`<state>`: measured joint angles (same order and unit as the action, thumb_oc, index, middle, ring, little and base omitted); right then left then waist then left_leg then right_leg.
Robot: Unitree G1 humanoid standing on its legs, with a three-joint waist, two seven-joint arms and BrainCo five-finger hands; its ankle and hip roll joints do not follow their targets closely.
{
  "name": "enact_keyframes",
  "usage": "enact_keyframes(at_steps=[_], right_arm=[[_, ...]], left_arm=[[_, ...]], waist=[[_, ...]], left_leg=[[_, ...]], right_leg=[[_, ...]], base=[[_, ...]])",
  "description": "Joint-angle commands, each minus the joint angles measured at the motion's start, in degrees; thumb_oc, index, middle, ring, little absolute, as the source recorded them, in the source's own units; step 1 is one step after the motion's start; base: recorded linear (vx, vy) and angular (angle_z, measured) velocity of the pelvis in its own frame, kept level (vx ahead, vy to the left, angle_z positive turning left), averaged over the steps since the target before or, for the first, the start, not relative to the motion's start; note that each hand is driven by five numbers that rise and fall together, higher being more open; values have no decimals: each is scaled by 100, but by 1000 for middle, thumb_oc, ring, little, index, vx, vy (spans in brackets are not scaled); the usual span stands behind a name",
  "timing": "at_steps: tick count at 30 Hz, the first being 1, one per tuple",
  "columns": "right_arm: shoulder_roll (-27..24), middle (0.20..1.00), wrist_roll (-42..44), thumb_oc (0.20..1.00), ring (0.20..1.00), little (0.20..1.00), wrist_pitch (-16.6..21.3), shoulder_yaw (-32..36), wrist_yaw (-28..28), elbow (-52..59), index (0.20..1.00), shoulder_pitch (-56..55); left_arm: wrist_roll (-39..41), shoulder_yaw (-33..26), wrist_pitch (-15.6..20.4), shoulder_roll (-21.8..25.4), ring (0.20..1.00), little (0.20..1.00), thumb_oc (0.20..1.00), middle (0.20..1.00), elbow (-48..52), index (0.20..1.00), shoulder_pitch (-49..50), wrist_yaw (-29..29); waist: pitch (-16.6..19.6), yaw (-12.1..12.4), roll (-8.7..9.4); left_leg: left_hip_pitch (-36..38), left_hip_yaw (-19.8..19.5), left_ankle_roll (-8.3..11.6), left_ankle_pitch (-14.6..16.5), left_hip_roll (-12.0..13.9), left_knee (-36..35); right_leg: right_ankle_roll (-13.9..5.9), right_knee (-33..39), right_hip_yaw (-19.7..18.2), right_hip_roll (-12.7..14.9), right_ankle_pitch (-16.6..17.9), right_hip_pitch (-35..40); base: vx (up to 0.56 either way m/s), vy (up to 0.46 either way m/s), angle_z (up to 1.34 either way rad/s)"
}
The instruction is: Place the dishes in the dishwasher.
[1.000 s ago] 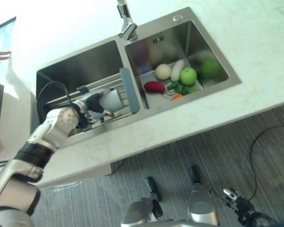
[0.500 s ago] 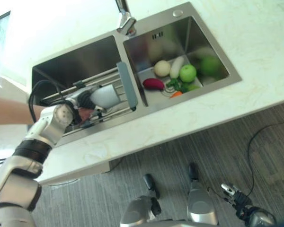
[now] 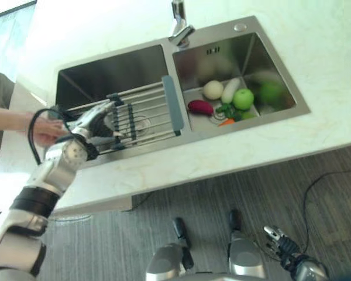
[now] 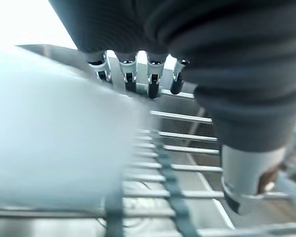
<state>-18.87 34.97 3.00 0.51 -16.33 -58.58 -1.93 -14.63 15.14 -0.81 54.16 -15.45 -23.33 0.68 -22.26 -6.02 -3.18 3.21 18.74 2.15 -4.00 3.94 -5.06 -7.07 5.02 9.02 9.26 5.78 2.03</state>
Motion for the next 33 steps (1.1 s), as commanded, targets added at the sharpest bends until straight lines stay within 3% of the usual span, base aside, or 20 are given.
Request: enact_keyframes(at_steps=[1,8,14,22,33], right_arm=[[-44,1000,144,1000,1000,1000,21,29,81,-201,1000,-212],[131,1000,313,1000,1000,1000,-7,251,113,-705,1000,-361],[217,1000,400,1000,1000,1000,11,416,86,-920,1000,-433],[278,1000,253,1000,1000,1000,67,451,10,-984,1000,-450],[186,1000,158,1000,1000,1000,-22,388,-17,-1061,1000,-398]], left_arm=[[31,-457,104,-97,1000,1000,1000,1000,-249,1000,-190,-230],[-350,-809,327,-70,1000,1000,1000,1000,79,1000,222,-729],[36,-1255,514,-24,1000,1000,1000,1000,483,1000,530,-898],[167,-1803,895,-296,1000,1000,1000,1000,1147,1000,1023,-1365],[100,-1831,787,-240,1000,1000,1000,1000,1217,1000,1068,-1228]], waist=[[538,-4,-188],[935,116,-215],[1102,222,-212],[1228,410,-129],[1281,503,-114]], left_leg=[[-115,-290,36,700,53,458],[253,-264,32,769,95,352],[463,-338,31,794,106,227],[562,-449,29,812,140,178],[622,-513,77,768,156,64]], right_leg=[[-347,-537,326,363,-577,-156],[-303,-413,482,297,-709,275],[-260,-351,534,216,-815,507],[-183,-362,655,132,-953,660],[-163,-335,734,88,-977,727]], base=[[15,-15,5],[25,-28,10],[22,-24,10],[-5,-4,4],[-6,-3,4]])
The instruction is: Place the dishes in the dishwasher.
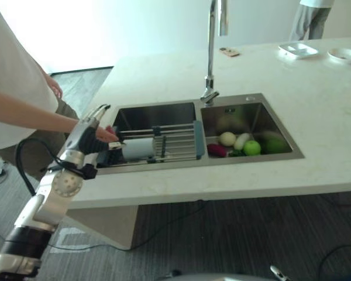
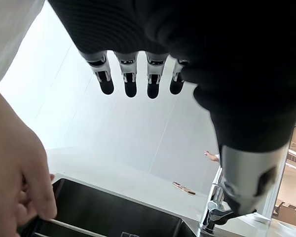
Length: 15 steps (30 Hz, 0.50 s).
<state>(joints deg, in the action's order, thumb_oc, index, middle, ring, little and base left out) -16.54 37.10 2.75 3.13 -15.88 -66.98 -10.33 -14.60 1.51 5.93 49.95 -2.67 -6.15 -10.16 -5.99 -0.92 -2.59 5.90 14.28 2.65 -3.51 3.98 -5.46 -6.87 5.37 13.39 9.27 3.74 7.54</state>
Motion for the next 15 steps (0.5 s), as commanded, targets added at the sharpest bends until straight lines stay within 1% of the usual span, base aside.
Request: enact_keyframes(at_steps=[1,10,15], right_arm=[[-55,1000,-63,1000,1000,1000,5,133,-73,-242,1000,439],[-88,1000,-147,1000,1000,1000,29,137,-136,-340,1000,416],[-134,1000,-168,1000,1000,1000,0,125,-144,-328,1000,408]], left_arm=[[103,-478,139,194,1000,1000,1000,1000,-74,1000,-646,-140],[214,-570,174,335,1000,1000,1000,1000,-36,1000,-626,-9],[188,-537,160,378,1000,1000,1000,1000,-48,1000,-666,262]], waist=[[-344,-5,-173],[-321,28,-161],[-335,7,-163]], left_leg=[[348,-71,30,716,151,99],[286,-100,62,680,157,62],[267,-126,60,663,148,60]], right_leg=[[-184,-362,300,87,-767,176],[-205,-306,327,86,-722,158],[-201,-322,281,63,-731,138]], base=[[-5,10,3],[1,8,7],[0,0,0]])
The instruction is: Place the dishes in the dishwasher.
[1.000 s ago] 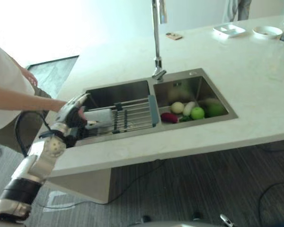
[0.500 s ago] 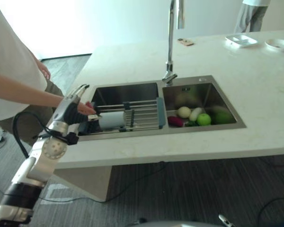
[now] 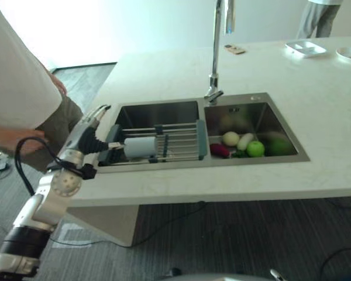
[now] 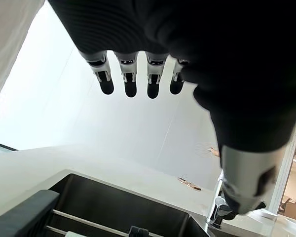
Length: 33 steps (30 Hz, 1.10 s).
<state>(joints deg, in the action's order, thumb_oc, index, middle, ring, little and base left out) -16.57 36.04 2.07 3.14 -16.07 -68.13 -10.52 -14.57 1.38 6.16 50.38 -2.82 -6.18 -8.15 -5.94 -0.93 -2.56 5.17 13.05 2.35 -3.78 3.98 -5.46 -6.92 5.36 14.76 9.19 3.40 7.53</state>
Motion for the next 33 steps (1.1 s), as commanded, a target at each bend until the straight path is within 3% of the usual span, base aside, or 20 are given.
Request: enact_keyframes(at_steps=[1,18,22,26,33], right_arm=[[-145,1000,-68,1000,1000,1000,62,122,-135,-218,1000,425],[-346,1000,-69,1000,1000,1000,-90,-22,-140,139,1000,351],[-296,1000,-87,1000,1000,1000,-115,-79,-151,345,1000,252],[-307,1000,-14,1000,1000,1000,-105,-149,-106,540,1000,226],[-489,1000,162,1000,1000,1000,-200,-207,-105,911,1000,426]], left_arm=[[211,-494,131,358,1000,1000,1000,1000,-73,1000,-694,107],[-110,281,28,938,1000,1000,1000,1000,-1331,1000,-1428,902],[-125,262,165,1062,1000,1000,1000,1000,-1588,1000,-1378,1038],[-173,295,327,1128,1000,1000,1000,1000,-1705,1000,-1385,1051],[-277,518,249,1172,1000,1000,1000,1000,-1783,1000,-1622,904]], waist=[[-342,2,-169],[-665,-219,-266],[-738,-267,-244],[-846,-302,-248],[-1194,-375,-265]], left_leg=[[337,-10,89,686,145,60],[18,70,17,661,6,165],[-47,69,-2,672,-16,218],[-173,41,-13,687,-43,293],[-541,3,-27,655,-71,437]], right_leg=[[-196,-328,131,66,-698,134],[-346,-445,-90,245,-508,-280],[-383,-440,-160,268,-453,-345],[-400,-482,-210,294,-427,-467],[-386,-593,-350,325,-358,-858]], base=[[41,9,0],[68,33,-3],[78,-3,-8],[11,2,-1],[-46,19,-6]])
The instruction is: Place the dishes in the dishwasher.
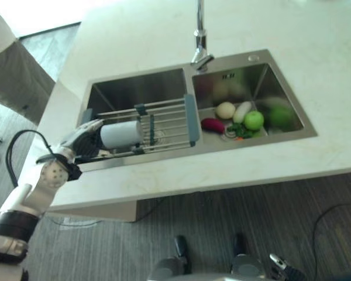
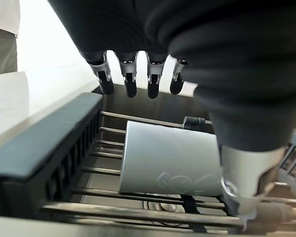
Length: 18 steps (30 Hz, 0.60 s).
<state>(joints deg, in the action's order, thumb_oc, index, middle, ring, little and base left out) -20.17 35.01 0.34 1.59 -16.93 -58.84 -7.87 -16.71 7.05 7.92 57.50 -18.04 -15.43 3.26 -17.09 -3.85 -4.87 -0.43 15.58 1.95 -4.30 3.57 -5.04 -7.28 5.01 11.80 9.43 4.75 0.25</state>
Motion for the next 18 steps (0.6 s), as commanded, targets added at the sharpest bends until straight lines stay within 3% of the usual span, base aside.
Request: enact_keyframes(at_steps=[1,8,13,18], right_arm=[[-141,1000,265,1000,1000,1000,-37,-48,-17,23,1000,179],[-194,1000,255,1000,1000,1000,13,-62,-47,95,1000,232],[-161,1000,242,1000,1000,1000,53,-121,-71,230,1000,214],[-178,1000,223,1000,1000,1000,45,-173,-65,356,1000,270]], left_arm=[[-71,-38,68,458,1000,1000,1000,1000,-295,1000,-711,-283],[13,42,-67,471,1000,1000,1000,1000,-496,1000,-855,-808],[-146,-40,-246,395,1000,1000,1000,1000,-672,1000,-848,-1482],[-221,29,-365,392,1000,1000,1000,1000,-757,1000,-914,-1499]], waist=[[-133,-95,-36],[-386,-148,-8],[-474,-173,37],[-578,-193,38]], left_leg=[[-26,-248,15,695,-34,400],[-266,-232,17,640,-42,450],[-354,-209,16,638,-21,532],[-453,-194,19,636,-5,605]], right_leg=[[-350,-557,-68,302,-477,-176],[-334,-610,-112,292,-412,-448],[-316,-702,-122,292,-423,-563],[-310,-797,-144,309,-419,-699]], base=[[-55,25,-9],[-32,15,-3],[0,0,0],[0,0,0]])
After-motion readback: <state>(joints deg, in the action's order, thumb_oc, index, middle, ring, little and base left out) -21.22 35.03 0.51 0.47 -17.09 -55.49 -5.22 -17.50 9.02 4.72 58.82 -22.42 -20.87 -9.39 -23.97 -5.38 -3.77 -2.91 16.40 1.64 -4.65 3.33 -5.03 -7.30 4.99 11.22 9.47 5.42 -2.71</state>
